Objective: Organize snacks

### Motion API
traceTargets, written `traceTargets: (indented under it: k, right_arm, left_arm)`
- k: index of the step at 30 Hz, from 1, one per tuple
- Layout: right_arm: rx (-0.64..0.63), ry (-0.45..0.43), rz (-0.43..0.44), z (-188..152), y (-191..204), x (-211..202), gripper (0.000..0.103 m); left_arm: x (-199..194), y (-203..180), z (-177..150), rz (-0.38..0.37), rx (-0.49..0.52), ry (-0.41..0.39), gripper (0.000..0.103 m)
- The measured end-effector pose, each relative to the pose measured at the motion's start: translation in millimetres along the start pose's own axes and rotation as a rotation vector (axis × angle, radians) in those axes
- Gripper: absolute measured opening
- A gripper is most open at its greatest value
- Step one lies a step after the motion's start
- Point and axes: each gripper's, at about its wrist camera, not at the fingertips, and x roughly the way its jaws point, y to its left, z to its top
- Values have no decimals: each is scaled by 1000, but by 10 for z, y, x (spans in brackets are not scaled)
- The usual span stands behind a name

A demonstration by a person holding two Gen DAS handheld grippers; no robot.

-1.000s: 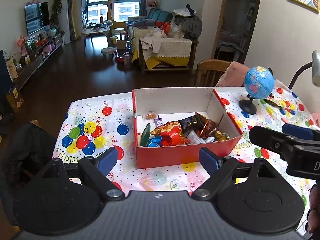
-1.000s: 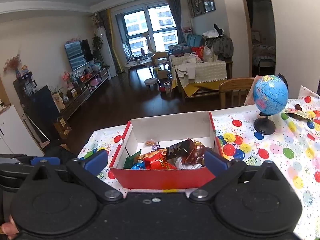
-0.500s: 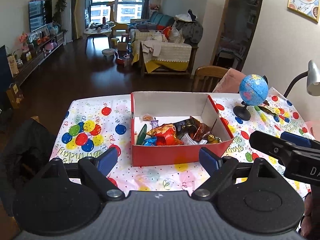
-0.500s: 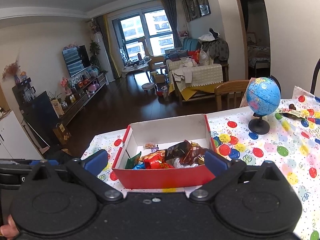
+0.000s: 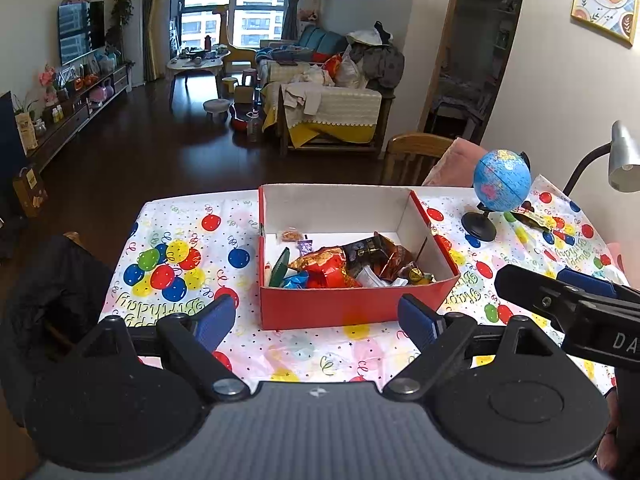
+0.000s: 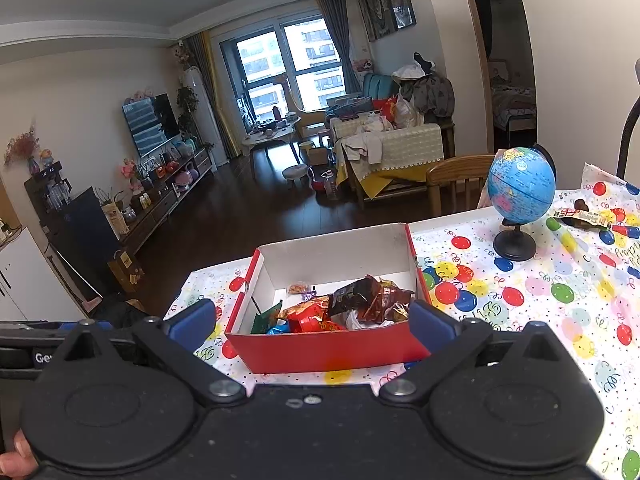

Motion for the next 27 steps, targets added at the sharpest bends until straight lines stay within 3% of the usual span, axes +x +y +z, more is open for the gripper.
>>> traceTargets:
  k: [27]
  right_arm:
    - [2, 0, 2, -7, -16, -19, 103]
  left_arm:
    - [-104, -83, -55, -7, 1, -5, 89]
